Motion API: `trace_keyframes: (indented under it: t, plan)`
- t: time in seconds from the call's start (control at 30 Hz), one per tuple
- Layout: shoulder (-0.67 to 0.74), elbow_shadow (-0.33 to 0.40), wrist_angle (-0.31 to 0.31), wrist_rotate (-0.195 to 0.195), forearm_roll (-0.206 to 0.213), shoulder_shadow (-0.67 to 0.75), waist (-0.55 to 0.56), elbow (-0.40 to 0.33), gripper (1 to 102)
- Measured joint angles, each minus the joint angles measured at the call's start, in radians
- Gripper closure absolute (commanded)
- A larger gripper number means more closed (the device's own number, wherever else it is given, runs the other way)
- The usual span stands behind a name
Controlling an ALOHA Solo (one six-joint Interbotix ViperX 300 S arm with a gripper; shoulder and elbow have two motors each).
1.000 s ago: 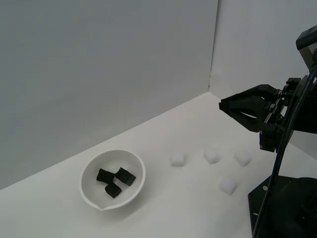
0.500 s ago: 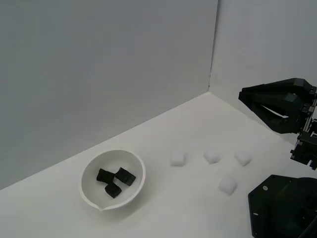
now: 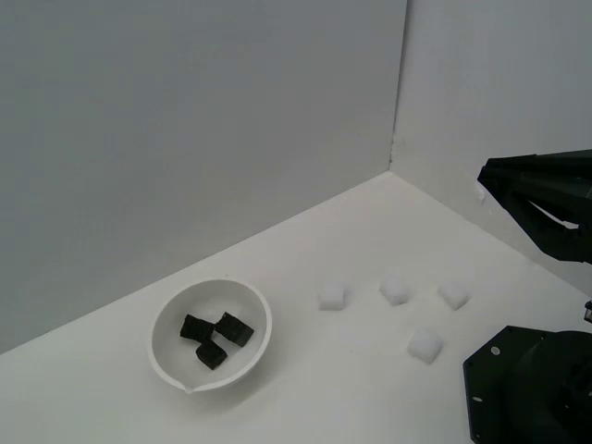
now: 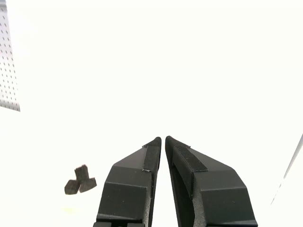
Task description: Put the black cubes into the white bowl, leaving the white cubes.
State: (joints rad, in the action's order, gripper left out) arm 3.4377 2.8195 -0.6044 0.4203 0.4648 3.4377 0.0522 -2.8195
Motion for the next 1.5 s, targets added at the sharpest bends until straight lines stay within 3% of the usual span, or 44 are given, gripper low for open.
trace_keyframes:
  t: [0.43, 0.7, 0.9, 1.5]
  plan:
    - [0.012, 0.002, -0.011, 0.000, -0.011, 0.015, -0.006, 0.000, 100]
    - [0.015, 0.002, 0.000, 0.000, -0.092, 0.015, -0.008, 0.000, 100]
    - [0.020, 0.008, 0.002, 0.000, -0.129, 0.020, -0.023, -0.011, 100]
    - [0.021, 0.008, 0.002, 0.000, -0.130, 0.021, -0.026, -0.011, 100]
